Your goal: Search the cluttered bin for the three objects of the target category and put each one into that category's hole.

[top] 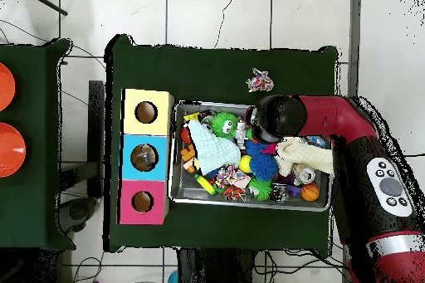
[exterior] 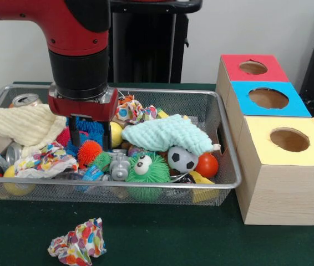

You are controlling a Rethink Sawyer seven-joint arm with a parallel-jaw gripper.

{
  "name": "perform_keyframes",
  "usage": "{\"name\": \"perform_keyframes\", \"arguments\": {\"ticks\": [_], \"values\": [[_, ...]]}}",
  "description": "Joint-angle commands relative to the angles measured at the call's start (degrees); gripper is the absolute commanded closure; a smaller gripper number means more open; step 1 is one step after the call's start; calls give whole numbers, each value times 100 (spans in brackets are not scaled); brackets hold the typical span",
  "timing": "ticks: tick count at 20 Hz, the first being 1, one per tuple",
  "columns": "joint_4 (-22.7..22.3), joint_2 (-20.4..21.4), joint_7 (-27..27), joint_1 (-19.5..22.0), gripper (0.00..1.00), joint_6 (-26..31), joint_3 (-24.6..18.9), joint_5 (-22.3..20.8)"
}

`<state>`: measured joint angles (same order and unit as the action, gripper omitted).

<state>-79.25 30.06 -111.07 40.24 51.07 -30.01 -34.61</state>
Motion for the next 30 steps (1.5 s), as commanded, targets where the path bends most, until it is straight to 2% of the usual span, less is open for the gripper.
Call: {"name": "perform_keyframes", "arguments": {"ticks": [1, 6, 16, 30], "values": [[-94, -181, 975, -61, 0, -242, -41, -328], [-248, -147, 825, -69, 0, -635, 4, -506], [-453, -113, 651, -32, 0, -1032, 48, -581], [-517, -106, 550, -66, 0, -1244, 144, -661]]}}
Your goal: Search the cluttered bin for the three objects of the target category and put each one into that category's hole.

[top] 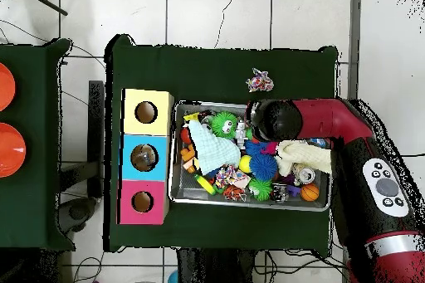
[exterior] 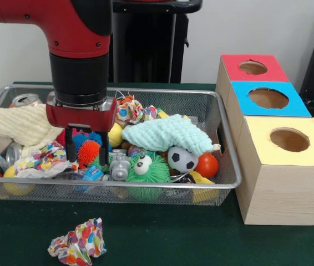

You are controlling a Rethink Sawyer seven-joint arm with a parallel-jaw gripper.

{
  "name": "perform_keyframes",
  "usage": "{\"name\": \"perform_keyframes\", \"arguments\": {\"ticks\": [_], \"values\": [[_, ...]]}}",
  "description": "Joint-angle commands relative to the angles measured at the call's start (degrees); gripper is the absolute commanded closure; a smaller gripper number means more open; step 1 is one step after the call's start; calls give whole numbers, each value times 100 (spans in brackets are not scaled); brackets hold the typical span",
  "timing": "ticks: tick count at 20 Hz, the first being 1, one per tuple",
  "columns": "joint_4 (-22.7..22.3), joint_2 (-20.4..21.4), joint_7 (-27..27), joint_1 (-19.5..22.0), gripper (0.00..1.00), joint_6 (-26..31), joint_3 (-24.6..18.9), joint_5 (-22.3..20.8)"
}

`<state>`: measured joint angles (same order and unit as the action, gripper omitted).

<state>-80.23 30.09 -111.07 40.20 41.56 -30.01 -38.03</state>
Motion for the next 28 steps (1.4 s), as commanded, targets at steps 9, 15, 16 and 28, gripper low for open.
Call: {"name": "perform_keyframes", "arguments": {"ticks": [9, 15, 16, 28], "values": [[-423, -97, 412, -107, 0, -284, 177, -271], [-486, -76, 369, -94, 0, -312, 173, -252], [-475, -85, 361, -99, 0, -325, 173, -258], [-567, -108, 252, -119, 0, -676, 252, -357]]}}
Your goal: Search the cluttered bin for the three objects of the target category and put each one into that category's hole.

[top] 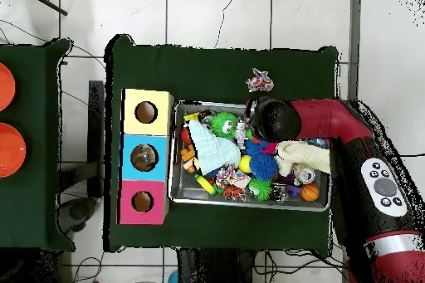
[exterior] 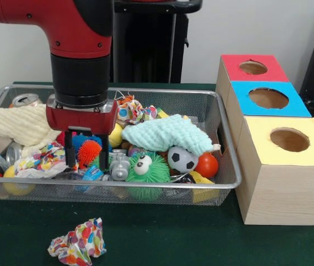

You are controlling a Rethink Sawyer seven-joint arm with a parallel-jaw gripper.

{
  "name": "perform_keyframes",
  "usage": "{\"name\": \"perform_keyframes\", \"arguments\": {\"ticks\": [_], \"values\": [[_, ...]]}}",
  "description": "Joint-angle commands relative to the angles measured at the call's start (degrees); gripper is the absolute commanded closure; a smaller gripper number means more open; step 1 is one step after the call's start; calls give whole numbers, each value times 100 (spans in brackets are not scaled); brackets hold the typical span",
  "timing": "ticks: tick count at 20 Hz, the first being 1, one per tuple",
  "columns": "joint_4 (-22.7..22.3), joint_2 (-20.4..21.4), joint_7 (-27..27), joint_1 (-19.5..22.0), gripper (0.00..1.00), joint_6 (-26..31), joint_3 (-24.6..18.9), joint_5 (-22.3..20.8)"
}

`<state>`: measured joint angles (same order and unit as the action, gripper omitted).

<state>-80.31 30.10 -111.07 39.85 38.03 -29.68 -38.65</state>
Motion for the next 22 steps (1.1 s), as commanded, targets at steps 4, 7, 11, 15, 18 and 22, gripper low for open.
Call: {"name": "perform_keyframes", "arguments": {"ticks": [4, 7, 11, 15, 18, 22], "values": [[-545, -128, 284, -78, 0, -358, 223, -262], [-555, -124, 274, -79, 0, -355, 241, -243], [-553, -122, 239, -94, 0, -374, 265, -246], [-567, -121, 209, -103, 0, -442, 279, -270], [-560, -123, 177, -127, 0, -459, 301, -270], [-587, -111, 75, -172, 0, -513, 353, -258]]}}
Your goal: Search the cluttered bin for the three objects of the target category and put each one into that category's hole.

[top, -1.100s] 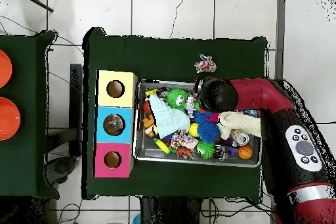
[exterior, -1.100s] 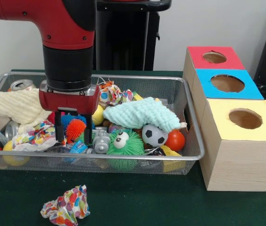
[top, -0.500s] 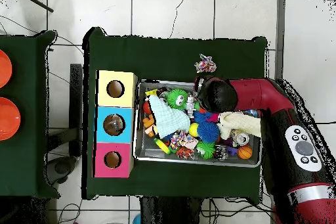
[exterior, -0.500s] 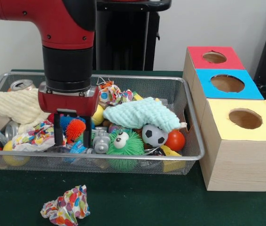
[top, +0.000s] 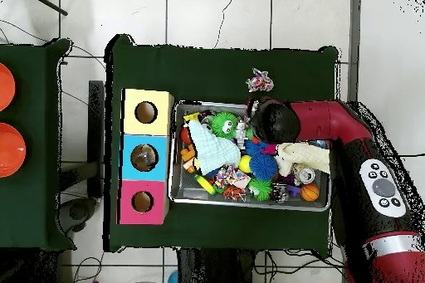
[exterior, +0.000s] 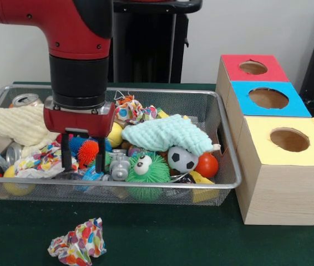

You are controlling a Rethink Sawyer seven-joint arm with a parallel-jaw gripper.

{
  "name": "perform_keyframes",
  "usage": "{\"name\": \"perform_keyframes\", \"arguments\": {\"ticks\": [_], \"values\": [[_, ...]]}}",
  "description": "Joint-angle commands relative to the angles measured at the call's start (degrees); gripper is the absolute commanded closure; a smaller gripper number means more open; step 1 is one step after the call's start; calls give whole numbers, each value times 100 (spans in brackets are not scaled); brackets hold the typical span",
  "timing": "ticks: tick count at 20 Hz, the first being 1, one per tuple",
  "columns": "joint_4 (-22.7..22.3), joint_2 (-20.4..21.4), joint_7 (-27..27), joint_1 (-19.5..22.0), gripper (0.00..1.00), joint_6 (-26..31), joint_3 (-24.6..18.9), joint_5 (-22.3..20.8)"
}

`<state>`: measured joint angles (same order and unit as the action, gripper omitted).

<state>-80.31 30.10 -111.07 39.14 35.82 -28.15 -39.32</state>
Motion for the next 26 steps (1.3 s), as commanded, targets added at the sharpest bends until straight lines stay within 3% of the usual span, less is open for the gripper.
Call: {"name": "perform_keyframes", "arguments": {"ticks": [1, 15, 26], "values": [[-585, -107, 53, -121, 0, -292, 215, -186], [-540, -71, -337, -500, 0, -317, 534, -40], [-579, -80, 24, -336, 0, -303, 426, 75]]}}
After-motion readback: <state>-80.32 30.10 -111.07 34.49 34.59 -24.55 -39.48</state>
